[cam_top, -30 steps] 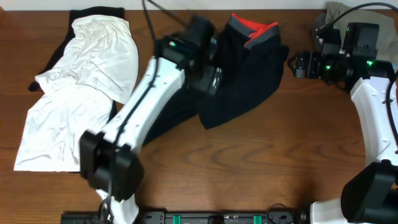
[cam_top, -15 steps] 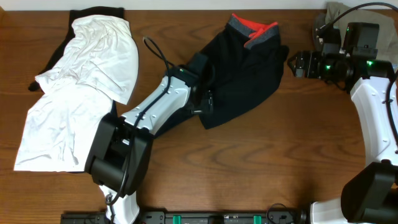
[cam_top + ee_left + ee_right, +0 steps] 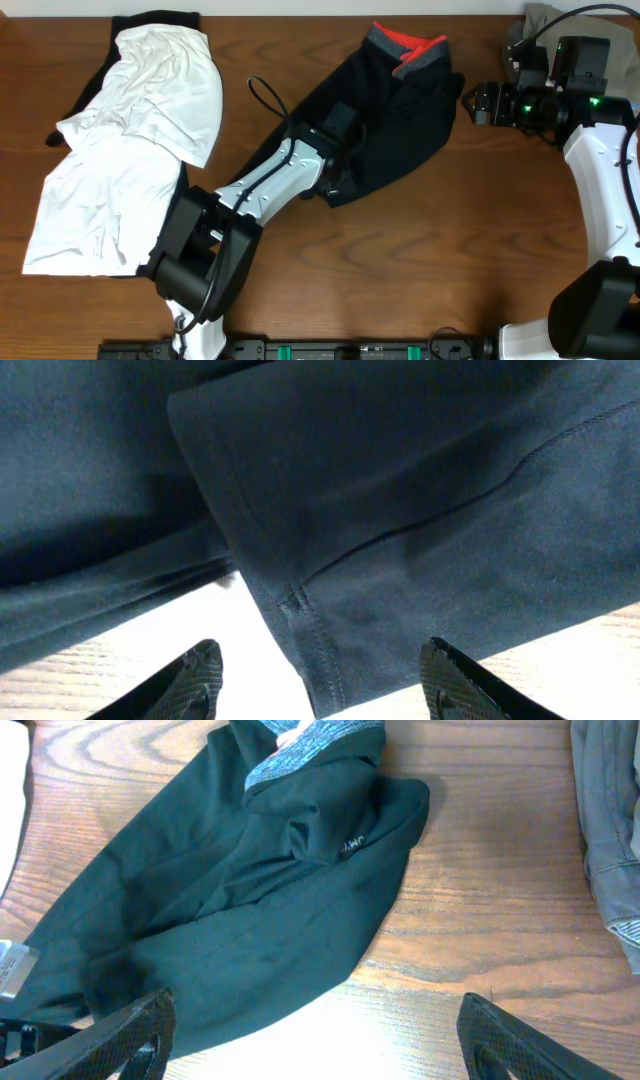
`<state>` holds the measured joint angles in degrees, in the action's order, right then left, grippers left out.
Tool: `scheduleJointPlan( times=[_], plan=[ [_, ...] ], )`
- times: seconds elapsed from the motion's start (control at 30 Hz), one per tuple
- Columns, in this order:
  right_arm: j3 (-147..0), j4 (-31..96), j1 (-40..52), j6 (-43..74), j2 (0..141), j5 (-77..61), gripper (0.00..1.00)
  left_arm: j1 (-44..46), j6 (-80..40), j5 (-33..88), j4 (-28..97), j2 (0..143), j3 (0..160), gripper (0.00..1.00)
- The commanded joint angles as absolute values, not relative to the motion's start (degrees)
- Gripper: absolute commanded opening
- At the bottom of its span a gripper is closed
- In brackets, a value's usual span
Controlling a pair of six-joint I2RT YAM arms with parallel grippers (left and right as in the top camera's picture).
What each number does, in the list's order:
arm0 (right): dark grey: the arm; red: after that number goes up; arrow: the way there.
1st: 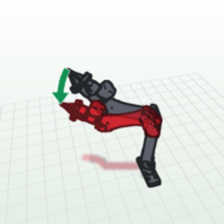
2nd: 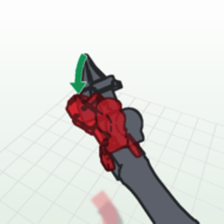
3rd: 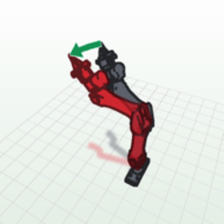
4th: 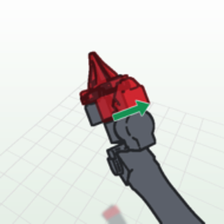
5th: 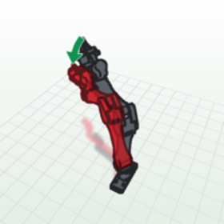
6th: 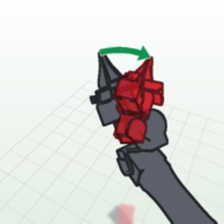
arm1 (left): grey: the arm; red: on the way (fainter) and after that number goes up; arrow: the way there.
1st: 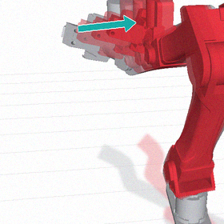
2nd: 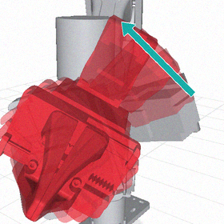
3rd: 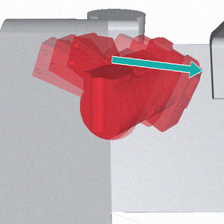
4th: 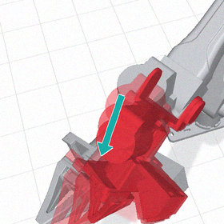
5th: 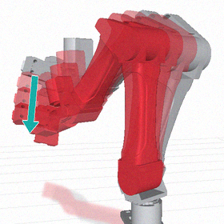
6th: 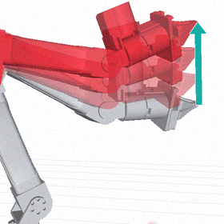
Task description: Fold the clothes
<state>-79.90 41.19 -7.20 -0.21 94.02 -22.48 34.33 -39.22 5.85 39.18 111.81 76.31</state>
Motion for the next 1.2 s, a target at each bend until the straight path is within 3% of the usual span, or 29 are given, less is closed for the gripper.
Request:
scheduleJointPlan(
  times=[0.0,0.07,0.1,0.2,0.33,0.5,0.87,1.17],
  plan=[
    [-80.8,41.5,-6.8,-0.3,94.2,-22.5,0.88,35.0,-41.5,6.0,39.5,114.4,75.9,0.65],
    [-80.8,41.7,-6.8,-0.3,94.2,-22.5,0.88,34.8,-41.7,7.4,39.4,115.6,75.9,0.65],
    [-80.8,41.8,-6.8,-0.3,94.2,-22.5,0.88,34.7,-41.7,8.0,39.3,115.7,75.9,0.6],
    [-80.8,42.2,-6.8,-0.3,94.2,-22.5,0.88,34.4,-41.7,8.2,39.3,115.8,75.9,0.22],
    [-80.8,42.2,-6.8,-0.3,94.2,-22.5,0.89,34.5,-41.7,8.2,39.6,115.8,75.9,0.06],
    [-80.8,42.2,-6.8,-0.3,94.2,-22.5,0.89,33.3,-40.9,10.7,41.8,115.2,76.3,0.06],
    [-80.8,41.6,-6.8,-0.3,94.2,-22.5,0.89,24.6,-35.6,6.6,69.0,110.5,76.6,0.06],
    [-80.8,40.6,-6.7,-0.3,94.3,-22.5,0.89,26.5,-38.3,5.4,70.3,110.5,62.8,0.06]
  ],
)
